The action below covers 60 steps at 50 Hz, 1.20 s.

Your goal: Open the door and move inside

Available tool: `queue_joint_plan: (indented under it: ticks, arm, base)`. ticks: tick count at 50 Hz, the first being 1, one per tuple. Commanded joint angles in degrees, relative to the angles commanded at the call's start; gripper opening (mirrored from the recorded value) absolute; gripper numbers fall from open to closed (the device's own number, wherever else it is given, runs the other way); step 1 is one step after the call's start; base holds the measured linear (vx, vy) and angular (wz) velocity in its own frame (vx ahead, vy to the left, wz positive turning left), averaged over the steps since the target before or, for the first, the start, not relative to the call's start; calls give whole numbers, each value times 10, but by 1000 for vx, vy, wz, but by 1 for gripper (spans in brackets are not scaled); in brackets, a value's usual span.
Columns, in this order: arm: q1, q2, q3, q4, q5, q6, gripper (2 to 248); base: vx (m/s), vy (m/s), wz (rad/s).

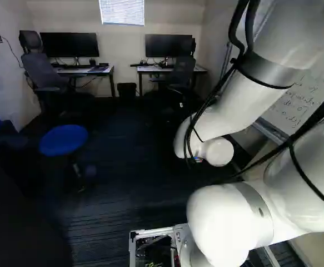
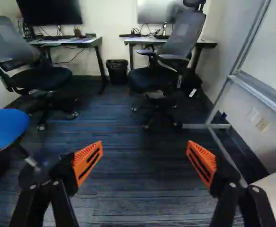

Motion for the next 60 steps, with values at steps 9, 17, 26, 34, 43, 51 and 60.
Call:
queue_joint_plan:
  ticks: [9, 17, 26, 34, 43, 51, 60]
  arm:
    - [0, 0, 0, 0, 0, 0, 247]
    - [0, 0, 0, 0, 0, 0, 247]
    - [0, 0, 0, 0, 0, 0, 247]
    - [0, 0, 0, 0, 0, 0, 247]
    - [0, 0, 0, 0, 0, 0, 247]
    - [0, 0, 0, 0, 0, 0, 247]
    - [0, 0, 0, 0, 0, 0, 247]
  base:
    - [167, -2, -11]
    - [107, 5, -6]
    - [71, 1, -5]
    - [29, 1, -2]
    - [0, 0, 0]
    - [0, 0, 0]
    - [0, 0, 0]
